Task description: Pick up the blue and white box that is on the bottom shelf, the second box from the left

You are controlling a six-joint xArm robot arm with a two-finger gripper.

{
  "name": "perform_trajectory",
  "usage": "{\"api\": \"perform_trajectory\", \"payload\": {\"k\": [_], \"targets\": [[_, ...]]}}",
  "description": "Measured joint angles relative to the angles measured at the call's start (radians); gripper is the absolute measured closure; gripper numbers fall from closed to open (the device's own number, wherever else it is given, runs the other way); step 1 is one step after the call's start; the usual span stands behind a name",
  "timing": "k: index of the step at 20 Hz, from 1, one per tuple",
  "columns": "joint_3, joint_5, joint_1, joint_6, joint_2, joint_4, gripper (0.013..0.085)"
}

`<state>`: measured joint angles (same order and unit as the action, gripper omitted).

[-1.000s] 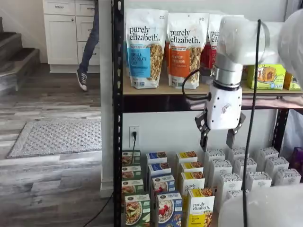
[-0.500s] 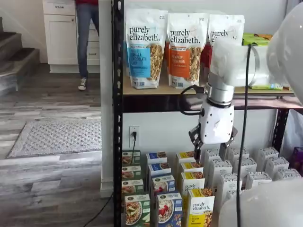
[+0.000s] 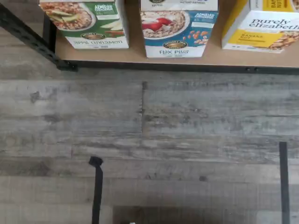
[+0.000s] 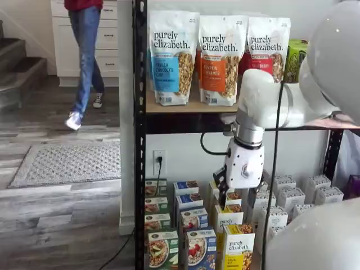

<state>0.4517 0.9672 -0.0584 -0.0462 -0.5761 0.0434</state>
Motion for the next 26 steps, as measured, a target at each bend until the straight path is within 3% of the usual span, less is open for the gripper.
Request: {"api": "perform_trajectory", "payload": {"k": [12, 26], "targets": [[-0.024, -0.232, -0.053, -0.066, 0.209, -0.029, 0.013], [-0.015, -0.429, -0.049, -0.058, 0.402, -0.03, 0.013]]}}
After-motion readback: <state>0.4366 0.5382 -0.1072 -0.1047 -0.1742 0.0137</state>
